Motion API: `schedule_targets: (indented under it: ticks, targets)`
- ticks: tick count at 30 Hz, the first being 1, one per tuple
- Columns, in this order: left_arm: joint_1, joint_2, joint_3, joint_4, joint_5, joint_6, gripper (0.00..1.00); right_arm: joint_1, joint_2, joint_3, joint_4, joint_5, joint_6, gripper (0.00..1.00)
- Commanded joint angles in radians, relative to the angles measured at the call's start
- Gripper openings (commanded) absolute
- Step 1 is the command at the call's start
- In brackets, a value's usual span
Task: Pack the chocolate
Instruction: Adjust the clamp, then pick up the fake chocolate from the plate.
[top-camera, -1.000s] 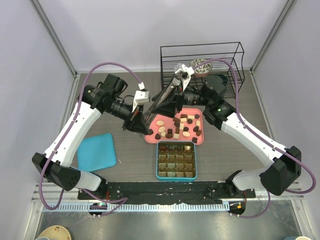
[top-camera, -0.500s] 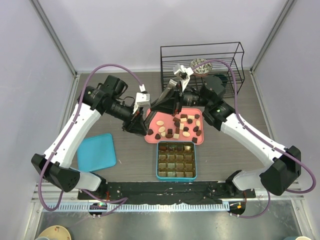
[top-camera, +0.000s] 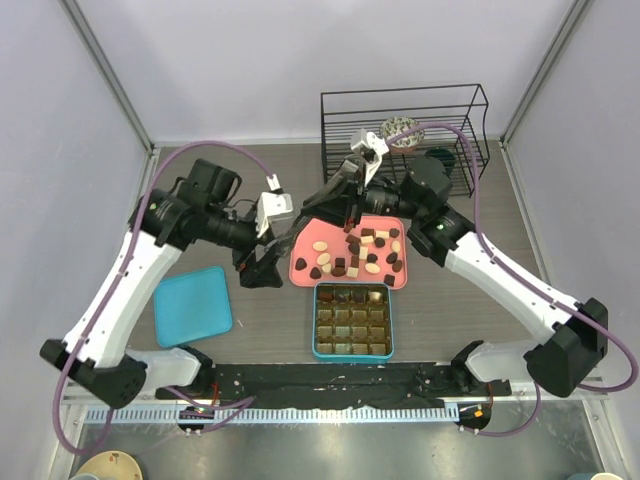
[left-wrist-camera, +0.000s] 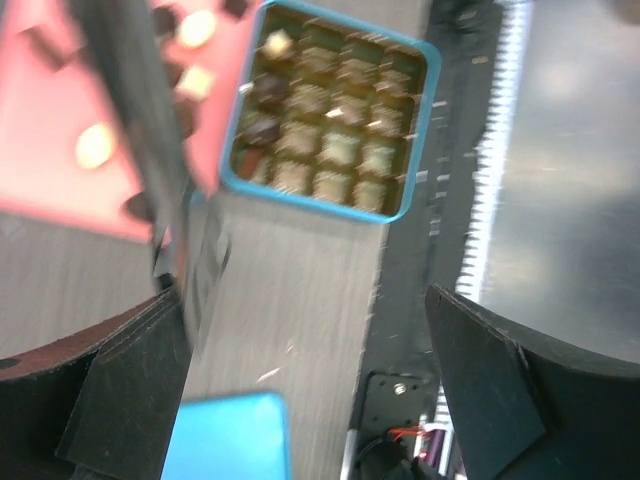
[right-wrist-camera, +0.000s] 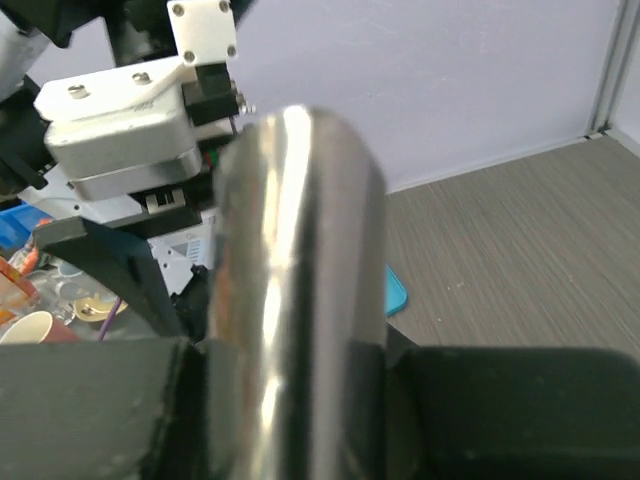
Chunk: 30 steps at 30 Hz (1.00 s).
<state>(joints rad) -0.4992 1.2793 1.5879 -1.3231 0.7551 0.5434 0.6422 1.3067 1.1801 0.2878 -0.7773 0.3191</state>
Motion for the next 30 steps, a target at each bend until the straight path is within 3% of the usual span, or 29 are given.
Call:
schedule_targets:
  ticks: [1, 3, 8, 12, 16, 18, 22, 30]
  targets:
    - [0.022, -0.124, -0.048, 0.062, -0.379, -0.124, 1.00, -0.010, -0.096, 0.049, -0.145, 0.105, -0.147, 0.01]
    - [0.024, -0.126, -0.060, 0.088, -0.502, -0.172, 1.00, -0.012, -0.101, 0.055, -0.191, 0.153, -0.176, 0.01]
    - [0.082, -0.087, -0.098, 0.122, -0.597, -0.209, 1.00, -0.006, -0.126, 0.013, -0.219, 0.301, -0.268, 0.01]
    - [0.291, -0.072, -0.153, 0.257, -0.580, -0.230, 1.00, 0.014, -0.113, -0.043, -0.251, 0.469, -0.366, 0.01]
    - [0.415, -0.046, -0.174, 0.387, -0.565, -0.290, 1.00, 0.025, -0.118, -0.126, -0.164, 0.657, -0.414, 0.01]
    - [0.441, -0.034, -0.175, 0.427, -0.545, -0.307, 1.00, 0.020, -0.113, -0.174, -0.074, 0.757, -0.370, 0.01]
    - [0.442, -0.024, -0.198, 0.468, -0.481, -0.350, 1.00, -0.009, -0.069, -0.191, -0.030, 0.766, -0.258, 0.01]
    - [0.442, 0.075, -0.190, 0.455, -0.520, -0.405, 1.00, -0.012, 0.080, -0.194, 0.025, 0.966, -0.245, 0.01]
